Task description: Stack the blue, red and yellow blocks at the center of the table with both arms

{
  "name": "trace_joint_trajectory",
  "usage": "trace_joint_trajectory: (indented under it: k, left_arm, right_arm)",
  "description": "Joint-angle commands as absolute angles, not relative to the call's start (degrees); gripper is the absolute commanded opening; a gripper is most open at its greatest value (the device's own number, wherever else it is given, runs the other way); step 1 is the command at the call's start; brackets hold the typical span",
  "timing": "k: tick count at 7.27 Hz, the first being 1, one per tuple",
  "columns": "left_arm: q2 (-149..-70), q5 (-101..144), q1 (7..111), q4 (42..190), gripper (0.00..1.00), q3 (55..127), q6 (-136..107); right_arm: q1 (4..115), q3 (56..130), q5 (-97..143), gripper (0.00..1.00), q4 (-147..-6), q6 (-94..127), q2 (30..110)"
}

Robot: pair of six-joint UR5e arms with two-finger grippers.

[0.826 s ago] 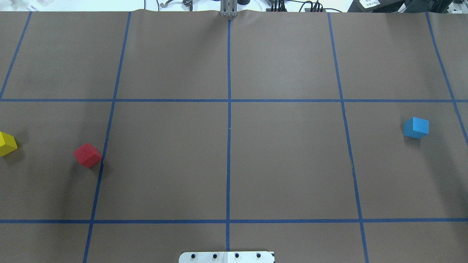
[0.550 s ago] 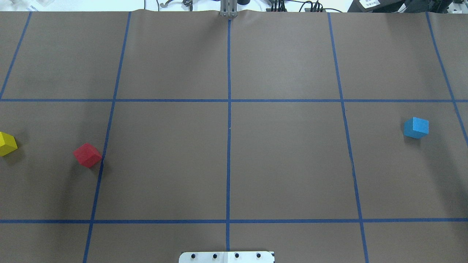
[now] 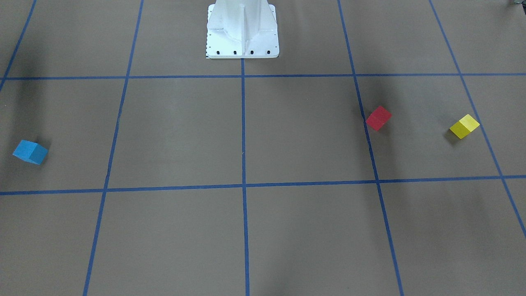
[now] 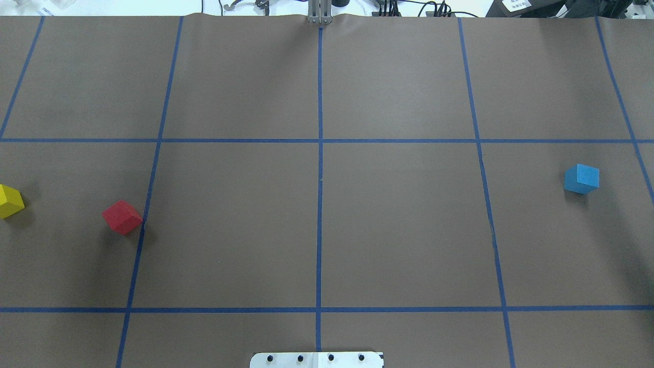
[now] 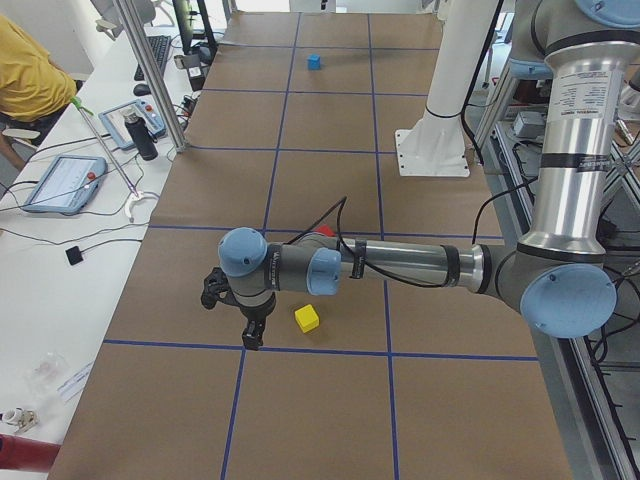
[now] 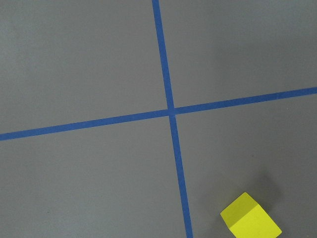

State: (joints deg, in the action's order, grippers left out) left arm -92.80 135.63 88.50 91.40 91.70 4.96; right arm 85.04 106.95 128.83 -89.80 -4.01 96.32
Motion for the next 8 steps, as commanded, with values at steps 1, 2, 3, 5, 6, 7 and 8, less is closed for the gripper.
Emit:
trace_joint_trajectory:
  k: [1, 2, 3, 5, 6, 7, 8]
  left_arm:
    - [-93.2, 135.9, 88.5, 91.9, 1.0, 96.0, 2.3]
    - [-94.7, 135.4, 88.5, 95.6, 1.0, 95.5, 1.6]
    - [-95.1, 133.3, 88.5, 100.0, 1.0, 95.5, 1.4]
    - [-96.3, 130.5, 88.4, 103.3, 1.0, 95.5, -1.6]
    - [-96.3, 130.5, 88.4, 103.3, 1.0, 95.5, -1.6]
    - [-96.3, 130.5, 88.4, 103.4, 1.0, 95.5, -1.6]
    - [-96.3, 130.6, 88.4, 103.4, 1.0, 95.6, -1.5]
  right_arm:
    - [84.2, 104.9, 129.4, 1.0, -80.4, -4.2, 94.2]
    - [84.0, 103.1, 131.6, 1.0, -76.1, -3.9, 95.1]
    - [83.9, 101.9, 136.0, 1.0, -74.4, -3.8, 96.7]
    - [81.4, 101.7, 135.8, 1.0, -73.0, 10.1, 97.4]
    - [78.6, 102.2, 133.7, 0.99, -73.0, 18.2, 97.4]
    - [74.7, 103.7, 128.5, 0.99, -72.9, 26.3, 97.5]
    - [70.0, 103.6, 123.0, 0.98, -65.6, 34.9, 99.6]
